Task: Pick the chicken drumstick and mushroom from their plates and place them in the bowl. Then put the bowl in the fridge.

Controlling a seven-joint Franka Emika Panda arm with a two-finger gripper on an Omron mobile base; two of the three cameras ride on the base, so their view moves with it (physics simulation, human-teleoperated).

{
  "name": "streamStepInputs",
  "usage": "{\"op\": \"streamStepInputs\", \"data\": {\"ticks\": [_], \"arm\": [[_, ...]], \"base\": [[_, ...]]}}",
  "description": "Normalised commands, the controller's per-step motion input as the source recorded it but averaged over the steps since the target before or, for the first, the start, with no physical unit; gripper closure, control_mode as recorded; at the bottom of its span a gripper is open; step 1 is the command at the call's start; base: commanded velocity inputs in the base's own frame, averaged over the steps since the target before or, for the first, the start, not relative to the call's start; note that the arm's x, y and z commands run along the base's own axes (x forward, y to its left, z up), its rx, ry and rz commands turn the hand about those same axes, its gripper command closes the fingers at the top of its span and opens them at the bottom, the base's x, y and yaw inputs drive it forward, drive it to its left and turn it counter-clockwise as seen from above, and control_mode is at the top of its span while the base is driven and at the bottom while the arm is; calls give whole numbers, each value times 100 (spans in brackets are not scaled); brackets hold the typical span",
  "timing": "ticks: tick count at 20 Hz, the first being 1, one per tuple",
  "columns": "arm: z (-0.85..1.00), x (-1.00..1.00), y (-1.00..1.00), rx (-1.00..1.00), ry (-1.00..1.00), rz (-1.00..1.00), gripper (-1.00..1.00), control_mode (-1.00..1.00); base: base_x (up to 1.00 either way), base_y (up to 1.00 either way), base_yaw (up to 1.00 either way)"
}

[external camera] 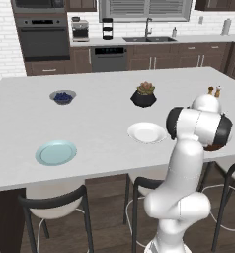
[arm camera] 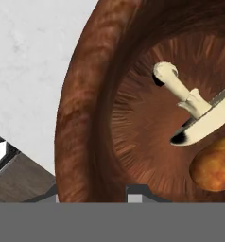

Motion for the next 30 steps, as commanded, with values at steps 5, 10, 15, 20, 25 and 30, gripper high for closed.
{"op": "streamStepInputs", "data": {"ticks": [5,10,15,20,25,30], "arm": [[96,-53,61,6,-1,19,100,-100],[81,-64,98,1,1,36,100,-100],[50,-48,100,0,0,41,100,-100],[34,-66,100,0,0,39,100,-100],[39,-100,72,0,0,24,100,-100],[12,-97,45,1,-3,1,100,-100]], "base": [[0,0,0],[0,0,0],[0,0,0],[0,0,0],[0,0,0],[0,0,0]]}}
